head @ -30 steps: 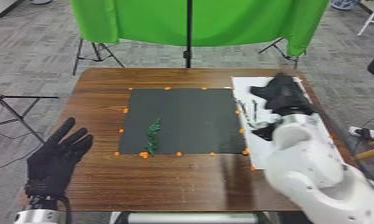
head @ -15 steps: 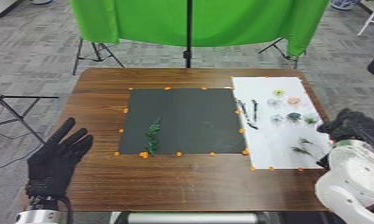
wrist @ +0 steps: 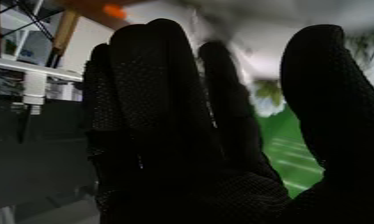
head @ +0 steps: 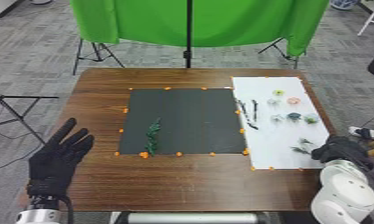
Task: Arrange flowers
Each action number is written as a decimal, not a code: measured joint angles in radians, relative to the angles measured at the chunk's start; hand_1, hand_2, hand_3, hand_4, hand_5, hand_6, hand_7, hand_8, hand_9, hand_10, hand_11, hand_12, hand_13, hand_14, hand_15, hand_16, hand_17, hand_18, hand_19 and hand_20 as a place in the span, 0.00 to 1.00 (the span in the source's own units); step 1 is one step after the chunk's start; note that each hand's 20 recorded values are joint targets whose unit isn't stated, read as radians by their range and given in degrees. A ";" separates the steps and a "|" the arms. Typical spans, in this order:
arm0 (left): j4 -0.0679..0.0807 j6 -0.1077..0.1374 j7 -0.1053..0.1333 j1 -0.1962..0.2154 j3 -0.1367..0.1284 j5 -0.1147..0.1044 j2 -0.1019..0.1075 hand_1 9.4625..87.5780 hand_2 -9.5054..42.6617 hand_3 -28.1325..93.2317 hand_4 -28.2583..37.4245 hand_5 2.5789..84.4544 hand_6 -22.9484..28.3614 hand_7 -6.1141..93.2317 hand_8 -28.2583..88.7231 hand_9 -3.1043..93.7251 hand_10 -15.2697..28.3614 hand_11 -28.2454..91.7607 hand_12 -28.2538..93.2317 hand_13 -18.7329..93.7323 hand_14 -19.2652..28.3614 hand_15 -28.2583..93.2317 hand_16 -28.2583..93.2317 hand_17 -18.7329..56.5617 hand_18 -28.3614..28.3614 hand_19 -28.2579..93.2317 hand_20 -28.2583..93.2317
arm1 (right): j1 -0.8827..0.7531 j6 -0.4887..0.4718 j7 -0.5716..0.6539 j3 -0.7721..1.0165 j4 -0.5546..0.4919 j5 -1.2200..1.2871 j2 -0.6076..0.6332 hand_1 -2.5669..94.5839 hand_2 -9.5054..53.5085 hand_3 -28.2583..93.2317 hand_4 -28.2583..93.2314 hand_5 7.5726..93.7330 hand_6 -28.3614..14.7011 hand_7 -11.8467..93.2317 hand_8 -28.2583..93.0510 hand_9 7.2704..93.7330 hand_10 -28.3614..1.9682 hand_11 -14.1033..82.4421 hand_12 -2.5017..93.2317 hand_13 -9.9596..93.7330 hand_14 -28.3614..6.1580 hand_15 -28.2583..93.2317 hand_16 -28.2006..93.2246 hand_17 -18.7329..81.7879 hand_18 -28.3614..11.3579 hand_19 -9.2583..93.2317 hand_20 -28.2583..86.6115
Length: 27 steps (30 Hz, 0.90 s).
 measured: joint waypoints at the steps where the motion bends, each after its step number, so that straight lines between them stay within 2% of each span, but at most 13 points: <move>1: 0.000 0.000 0.000 -0.001 0.001 0.000 0.000 0.17 0.24 0.91 0.04 0.42 0.58 0.18 0.16 0.39 0.81 0.42 0.33 0.36 0.98 0.64 0.17 0.10 0.98 0.65 0.36 | 0.016 0.000 0.000 -0.015 0.008 -0.007 0.002 0.43 0.01 0.83 0.03 0.67 0.61 0.23 0.14 0.76 0.39 0.45 0.19 0.76 0.41 0.76 0.33 0.55 0.06 0.94 0.31; 2: 0.000 0.000 0.000 -0.002 0.001 0.000 0.000 0.17 0.24 0.91 0.04 0.42 0.59 0.18 0.16 0.39 0.81 0.42 0.33 0.36 0.98 0.64 0.17 0.10 0.98 0.65 0.36 | 0.029 0.000 0.000 -0.025 0.015 -0.014 0.004 0.44 0.01 0.83 0.02 0.70 0.63 0.24 0.14 0.78 0.42 0.45 0.19 0.77 0.44 0.75 0.34 0.56 0.07 0.94 0.32; 5: 0.000 0.000 -0.001 -0.004 0.001 0.000 0.000 0.17 0.24 0.91 0.04 0.42 0.59 0.18 0.16 0.39 0.81 0.42 0.33 0.36 0.98 0.64 0.17 0.10 0.98 0.65 0.36 | 0.061 0.002 0.000 -0.060 0.033 -0.049 0.014 0.53 0.00 0.79 0.00 0.85 0.64 0.24 0.23 0.87 0.54 0.46 0.20 0.83 0.53 0.73 0.36 0.58 0.12 0.96 0.32; 8: 0.000 0.000 0.000 -0.004 0.001 -0.001 0.000 0.17 0.24 0.91 0.04 0.42 0.59 0.18 0.16 0.39 0.81 0.42 0.33 0.36 0.98 0.64 0.17 0.10 0.98 0.65 0.36 | 0.090 0.016 -0.001 -0.120 0.061 -0.112 0.027 0.58 0.00 0.78 0.00 0.93 0.66 0.25 0.25 0.95 0.57 0.48 0.22 0.87 0.58 0.73 0.38 0.61 0.14 0.99 0.34; 17: 0.000 0.000 0.001 -0.002 -0.001 -0.001 0.000 0.17 0.24 0.91 0.04 0.42 0.59 0.18 0.16 0.39 0.81 0.42 0.33 0.36 0.98 0.64 0.17 0.10 0.98 0.65 0.37 | 0.083 0.053 -0.001 -0.106 0.070 -0.152 0.030 0.58 0.00 0.80 0.00 0.96 0.64 0.25 0.27 0.99 0.59 0.51 0.23 0.90 0.61 0.76 0.39 0.64 0.14 1.00 0.40; 22: -0.004 0.000 0.003 0.007 -0.010 0.000 0.000 0.18 0.24 0.91 0.04 0.43 0.59 0.18 0.16 0.39 0.81 0.42 0.33 0.36 0.98 0.64 0.18 0.10 0.98 0.65 0.37 | 0.096 0.095 -0.008 -0.107 0.008 -0.186 0.033 0.58 0.00 0.81 0.00 0.96 0.63 0.26 0.28 0.99 0.59 0.51 0.23 0.91 0.62 0.77 0.40 0.64 0.13 1.00 0.44; 27: -0.008 0.001 0.005 0.015 -0.020 0.000 0.003 0.17 0.24 0.91 0.04 0.42 0.59 0.18 0.16 0.39 0.81 0.42 0.33 0.36 0.98 0.64 0.17 0.10 0.98 0.65 0.37 | 0.228 0.104 -0.036 -0.223 -0.068 -0.196 0.021 0.58 0.00 0.81 0.00 0.97 0.63 0.25 0.28 0.99 0.59 0.53 0.23 0.91 0.61 0.77 0.40 0.65 0.12 1.00 0.47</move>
